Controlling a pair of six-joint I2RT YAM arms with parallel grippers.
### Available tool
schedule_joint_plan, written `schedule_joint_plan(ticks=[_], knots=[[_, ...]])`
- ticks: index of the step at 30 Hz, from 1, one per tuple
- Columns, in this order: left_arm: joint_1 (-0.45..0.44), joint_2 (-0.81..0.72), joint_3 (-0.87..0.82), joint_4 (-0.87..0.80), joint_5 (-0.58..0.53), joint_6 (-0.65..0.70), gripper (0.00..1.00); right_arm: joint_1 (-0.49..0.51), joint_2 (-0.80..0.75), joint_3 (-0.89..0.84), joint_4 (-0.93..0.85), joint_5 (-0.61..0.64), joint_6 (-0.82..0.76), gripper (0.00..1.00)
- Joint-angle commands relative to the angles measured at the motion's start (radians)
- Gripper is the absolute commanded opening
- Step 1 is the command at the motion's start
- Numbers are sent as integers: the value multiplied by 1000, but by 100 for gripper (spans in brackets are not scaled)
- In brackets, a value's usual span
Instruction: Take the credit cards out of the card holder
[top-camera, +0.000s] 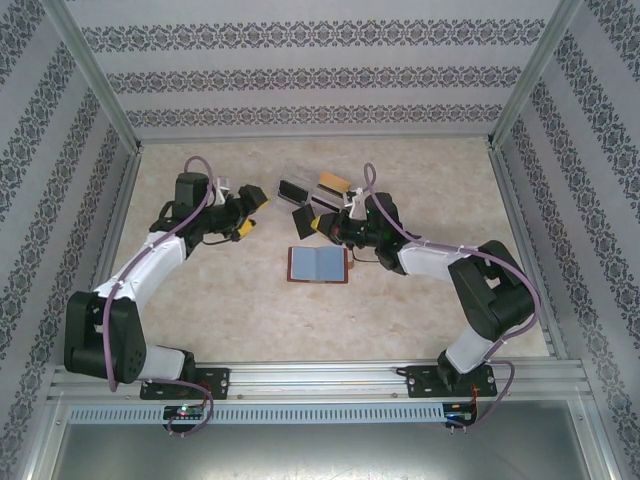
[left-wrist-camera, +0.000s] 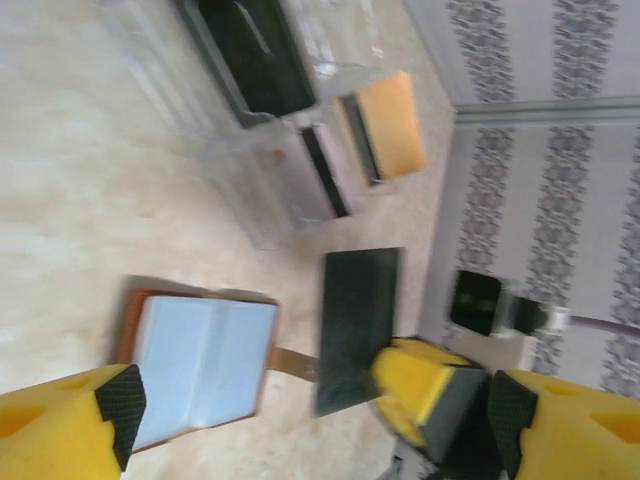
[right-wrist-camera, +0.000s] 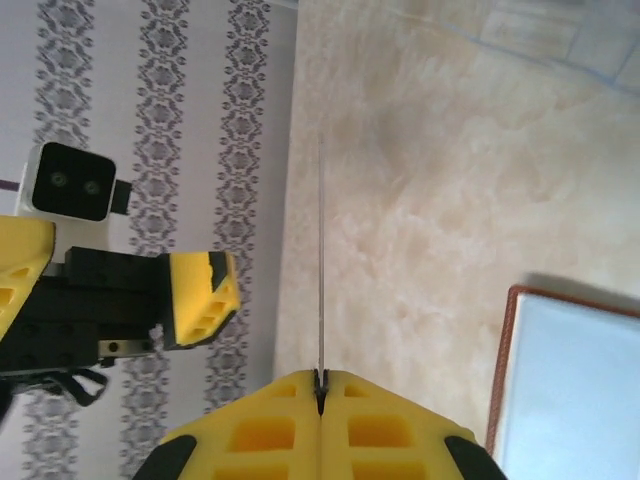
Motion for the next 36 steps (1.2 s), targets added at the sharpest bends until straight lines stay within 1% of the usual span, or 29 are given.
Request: schedule_joint_plan(ticks=[1, 4, 7, 9, 13, 17, 22, 26, 28, 29, 31, 36], knots=[[53, -30, 12, -210, -70, 121, 95, 21, 18, 128, -260, 108, -237, 0], [107, -53, 11, -271, -75, 157, 99, 38, 39, 247, -438, 196, -394, 0], [157, -68, 19, -329, -68, 196, 100, 53, 69, 372, -572, 256, -547, 0], [185, -75, 31, -374, -71, 232, 99, 62, 91, 444, -628, 275, -648, 0], [220, -86, 53, -448, -88, 306, 99, 75, 140, 580, -723, 266, -853, 0], [234, -92, 59, -474, -93, 350, 99, 83, 189, 679, -777, 330, -992, 0], [245, -83, 58, -459, -44, 363, 99, 99, 259, 777, -818, 401, -1169, 0], [251, -82, 41, -437, -9, 355, 99, 113, 313, 834, -850, 432, -1304, 0], [251, -81, 30, -423, 6, 352, 99, 119, 340, 858, -873, 424, -1368, 0], [253, -79, 25, -412, 15, 349, 99, 124, 353, 873, -887, 429, -1394, 0], [253, -66, 15, -390, 35, 340, 99, 136, 388, 904, -904, 483, -1430, 0], [260, -36, 14, -380, 67, 337, 99, 149, 467, 964, -906, 552, -1470, 0]])
